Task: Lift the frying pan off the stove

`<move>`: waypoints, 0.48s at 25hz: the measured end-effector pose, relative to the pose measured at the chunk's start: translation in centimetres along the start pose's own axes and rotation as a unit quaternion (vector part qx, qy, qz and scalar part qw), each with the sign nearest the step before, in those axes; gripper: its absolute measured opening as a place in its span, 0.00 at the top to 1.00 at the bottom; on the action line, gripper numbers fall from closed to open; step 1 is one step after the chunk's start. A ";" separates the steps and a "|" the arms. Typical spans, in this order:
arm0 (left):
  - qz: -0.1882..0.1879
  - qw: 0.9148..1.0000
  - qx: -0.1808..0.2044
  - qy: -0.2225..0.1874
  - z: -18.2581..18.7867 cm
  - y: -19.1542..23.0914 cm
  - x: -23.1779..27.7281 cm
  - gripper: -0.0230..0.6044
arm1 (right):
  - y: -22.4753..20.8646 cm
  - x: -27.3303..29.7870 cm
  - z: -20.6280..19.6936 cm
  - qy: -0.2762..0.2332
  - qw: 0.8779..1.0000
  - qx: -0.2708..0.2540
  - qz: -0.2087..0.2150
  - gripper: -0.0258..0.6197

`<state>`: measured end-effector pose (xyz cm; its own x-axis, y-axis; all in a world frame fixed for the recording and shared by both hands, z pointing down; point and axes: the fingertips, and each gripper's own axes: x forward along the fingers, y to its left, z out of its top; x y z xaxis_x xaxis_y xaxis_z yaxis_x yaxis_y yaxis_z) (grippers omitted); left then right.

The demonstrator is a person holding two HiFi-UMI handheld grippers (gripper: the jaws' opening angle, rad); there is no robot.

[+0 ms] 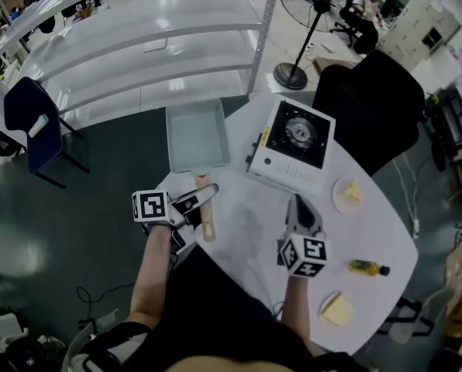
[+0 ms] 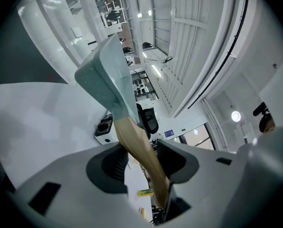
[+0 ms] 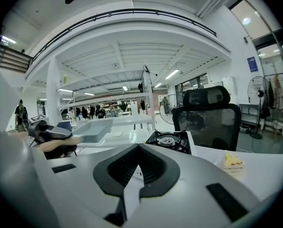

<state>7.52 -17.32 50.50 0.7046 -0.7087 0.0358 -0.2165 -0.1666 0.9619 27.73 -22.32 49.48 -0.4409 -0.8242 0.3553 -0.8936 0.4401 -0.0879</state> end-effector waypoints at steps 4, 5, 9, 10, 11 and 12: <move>-0.013 1.000 -0.012 0.002 -0.2 -1.0 0.4 0.67 | -0.1 -0.3 0.1 0.001 1.000 0.002 -0.005 0.95; -0.013 1.000 -0.010 0.003 -0.2 -1.0 0.4 0.67 | 0.0 -0.2 0.1 0.000 1.000 0.002 -0.006 0.95; 0.000 1.000 -0.006 0.011 -0.4 0.0 0.3 0.67 | 0.1 -0.4 -0.1 0.002 1.000 0.004 -0.008 0.95; -0.004 1.000 -0.009 0.012 -0.6 -0.3 0.4 0.67 | 0.1 -0.5 -0.2 0.003 1.000 0.005 -0.008 0.95; -0.006 1.000 -0.008 0.012 -0.6 -0.6 0.5 0.67 | 0.0 -0.6 -0.2 0.003 1.000 0.006 -0.008 0.95; -0.006 1.000 -0.003 0.013 -0.5 -0.6 0.5 0.67 | 0.0 -0.7 -0.1 0.002 1.000 0.007 -0.009 0.95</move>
<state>8.36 -17.25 50.08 0.7246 -0.6885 0.0320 -0.2044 -0.1704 0.9639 28.03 -21.75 49.33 -0.4251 -0.8304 0.3601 -0.9022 0.4210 -0.0941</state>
